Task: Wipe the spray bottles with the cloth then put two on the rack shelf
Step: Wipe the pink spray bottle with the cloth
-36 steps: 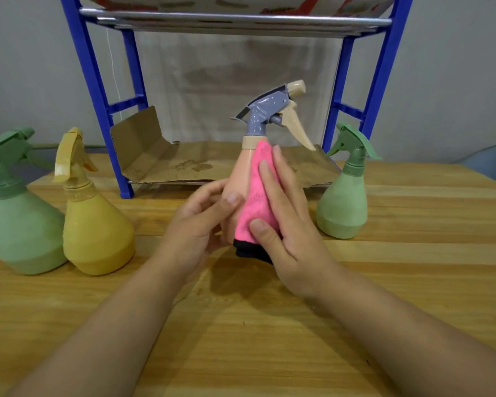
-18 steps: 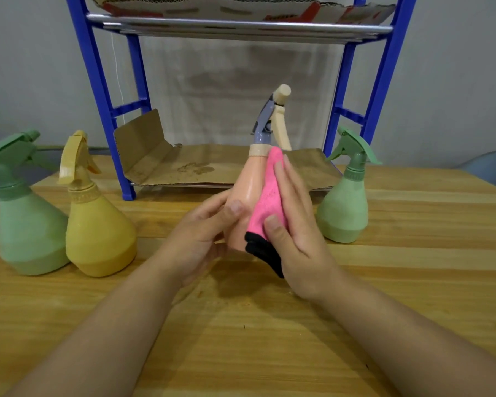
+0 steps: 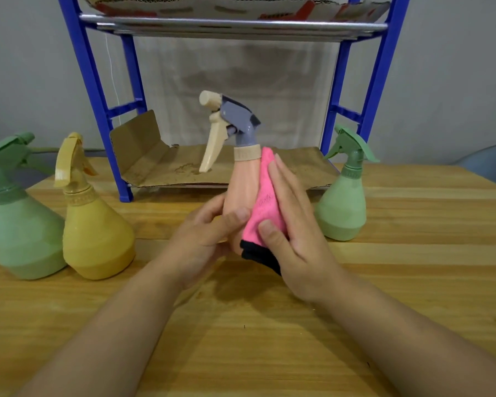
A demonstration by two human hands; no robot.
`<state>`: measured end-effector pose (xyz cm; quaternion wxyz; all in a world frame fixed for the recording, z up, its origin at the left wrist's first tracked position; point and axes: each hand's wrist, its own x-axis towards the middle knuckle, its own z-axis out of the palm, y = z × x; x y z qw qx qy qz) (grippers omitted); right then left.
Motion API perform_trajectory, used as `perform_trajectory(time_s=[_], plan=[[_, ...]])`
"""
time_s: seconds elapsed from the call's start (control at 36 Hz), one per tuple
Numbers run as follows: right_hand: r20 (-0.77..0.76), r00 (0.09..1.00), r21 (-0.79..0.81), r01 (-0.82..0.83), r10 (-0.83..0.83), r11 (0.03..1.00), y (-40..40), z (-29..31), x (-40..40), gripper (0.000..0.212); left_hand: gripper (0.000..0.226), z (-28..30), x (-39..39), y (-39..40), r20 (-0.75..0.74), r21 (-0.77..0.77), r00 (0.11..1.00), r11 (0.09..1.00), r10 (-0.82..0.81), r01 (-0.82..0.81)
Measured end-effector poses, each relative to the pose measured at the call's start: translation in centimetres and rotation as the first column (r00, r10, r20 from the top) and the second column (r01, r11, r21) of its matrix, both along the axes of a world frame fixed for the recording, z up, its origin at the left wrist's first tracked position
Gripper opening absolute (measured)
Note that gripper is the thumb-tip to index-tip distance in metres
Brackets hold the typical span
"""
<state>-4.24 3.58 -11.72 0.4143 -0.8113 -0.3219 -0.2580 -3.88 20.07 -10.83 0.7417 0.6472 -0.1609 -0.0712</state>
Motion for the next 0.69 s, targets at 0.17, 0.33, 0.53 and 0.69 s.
perform_trajectory(time_s=[0.17,0.33,0.53,0.69], plan=[[-0.039,0.987,0.151,-0.146,0.154,0.978,-0.31,0.50,0.41,0.073,0.067,0.17,-0.01,0.55,-0.007,-0.137,0.999,0.990,-0.032,0.030],[-0.095,0.983,0.262,-0.126,0.156,0.957,-0.54,0.11,0.31,0.072,0.060,0.27,-0.23,-0.23,-0.104,-0.166,0.994,0.985,0.026,-0.043],[0.081,0.994,-0.006,-0.070,0.070,0.998,-0.12,0.05,-0.19,0.069,0.084,0.03,-0.15,0.37,-0.021,-0.060,0.998,0.997,-0.056,0.055],[0.012,0.977,0.162,-0.211,0.212,0.964,-0.25,0.51,0.08,0.070,0.086,0.20,-0.21,0.37,-0.032,-0.201,0.999,0.980,-0.002,-0.004]])
